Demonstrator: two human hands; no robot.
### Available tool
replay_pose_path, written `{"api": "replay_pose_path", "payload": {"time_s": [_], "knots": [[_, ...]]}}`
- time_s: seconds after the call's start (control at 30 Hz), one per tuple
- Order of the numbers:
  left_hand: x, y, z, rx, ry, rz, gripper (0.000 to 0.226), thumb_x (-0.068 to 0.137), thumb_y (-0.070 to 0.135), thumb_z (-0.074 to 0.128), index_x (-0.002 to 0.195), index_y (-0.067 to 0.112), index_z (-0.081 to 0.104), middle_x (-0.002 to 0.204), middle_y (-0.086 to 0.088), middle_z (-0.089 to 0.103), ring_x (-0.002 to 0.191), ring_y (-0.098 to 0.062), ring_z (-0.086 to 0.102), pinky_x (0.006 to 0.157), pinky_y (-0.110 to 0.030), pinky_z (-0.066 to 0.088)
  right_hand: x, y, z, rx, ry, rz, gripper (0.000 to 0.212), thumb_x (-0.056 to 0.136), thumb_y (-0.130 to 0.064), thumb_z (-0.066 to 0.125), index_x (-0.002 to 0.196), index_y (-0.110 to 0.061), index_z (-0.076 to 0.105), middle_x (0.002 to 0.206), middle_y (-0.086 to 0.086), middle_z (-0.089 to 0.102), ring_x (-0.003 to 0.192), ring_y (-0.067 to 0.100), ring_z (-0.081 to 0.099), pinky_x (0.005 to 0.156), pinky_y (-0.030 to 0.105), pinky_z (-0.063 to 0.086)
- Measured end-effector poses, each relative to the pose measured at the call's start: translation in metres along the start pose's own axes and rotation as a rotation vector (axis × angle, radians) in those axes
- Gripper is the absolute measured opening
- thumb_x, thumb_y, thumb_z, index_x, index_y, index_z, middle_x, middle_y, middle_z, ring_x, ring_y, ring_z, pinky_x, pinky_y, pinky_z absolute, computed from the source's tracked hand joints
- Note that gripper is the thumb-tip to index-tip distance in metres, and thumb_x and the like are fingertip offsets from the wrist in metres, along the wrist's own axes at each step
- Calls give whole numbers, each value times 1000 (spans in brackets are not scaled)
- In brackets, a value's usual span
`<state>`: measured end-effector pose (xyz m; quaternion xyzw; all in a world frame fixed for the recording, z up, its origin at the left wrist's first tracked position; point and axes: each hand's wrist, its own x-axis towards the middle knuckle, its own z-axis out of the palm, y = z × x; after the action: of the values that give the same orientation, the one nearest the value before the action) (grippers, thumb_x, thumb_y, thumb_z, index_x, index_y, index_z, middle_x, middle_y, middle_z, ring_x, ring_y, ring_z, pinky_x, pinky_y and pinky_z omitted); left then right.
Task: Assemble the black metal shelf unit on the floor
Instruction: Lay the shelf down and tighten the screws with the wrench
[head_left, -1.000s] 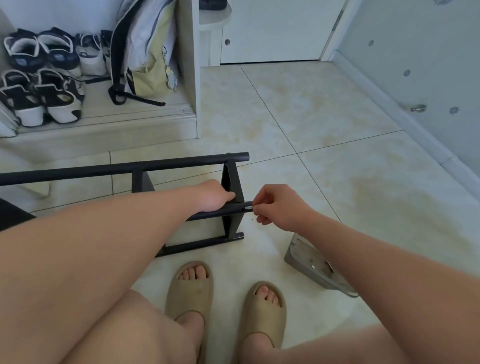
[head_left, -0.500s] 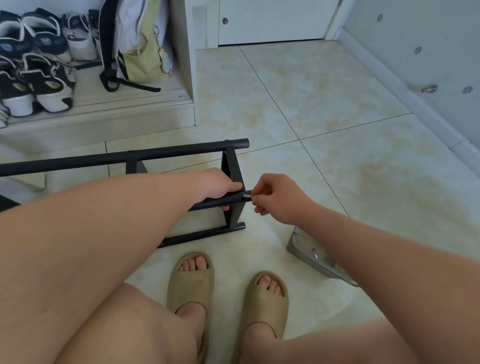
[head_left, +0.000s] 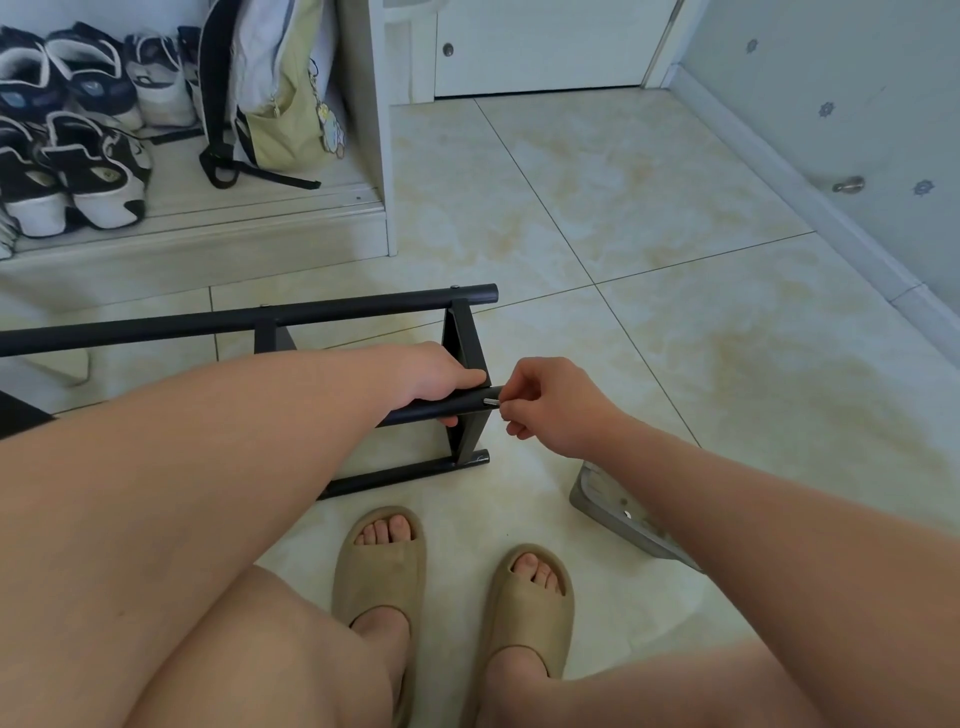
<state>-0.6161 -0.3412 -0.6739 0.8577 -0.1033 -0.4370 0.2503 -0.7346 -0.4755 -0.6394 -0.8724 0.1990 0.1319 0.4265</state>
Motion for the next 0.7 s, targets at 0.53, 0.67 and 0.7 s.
{"api": "replay_pose_path", "payload": {"time_s": [0.53, 0.67, 0.7], "knots": [[2, -1, 1, -66, -12, -18, 43, 97, 52, 51, 111, 15, 70, 80, -5, 77, 88, -18, 75, 76, -29, 50, 3, 2, 16, -94, 35, -35, 21, 93, -5, 60, 79, -20, 60, 79, 5, 70, 62, 8, 69, 77, 42, 61], [1, -1, 1, -61, -18, -3, 46, 98, 52, 51, 111, 13, 70, 86, -6, 78, 91, -19, 75, 94, -35, 53, 8, 1, 27, 27, 92, 35, 19, 90, -3, 61, 77, -16, 61, 73, 12, 72, 75, 35, 72, 76, 51, 61], [1, 0, 1, -59, -18, -3, 46, 98, 52, 51, 111, 12, 70, 87, -7, 78, 92, -20, 74, 97, -38, 52, 9, 1, 29, 63, 104, 58, 19, 90, -2, 62, 76, -15, 60, 71, 13, 72, 75, 37, 72, 74, 53, 61]]}}
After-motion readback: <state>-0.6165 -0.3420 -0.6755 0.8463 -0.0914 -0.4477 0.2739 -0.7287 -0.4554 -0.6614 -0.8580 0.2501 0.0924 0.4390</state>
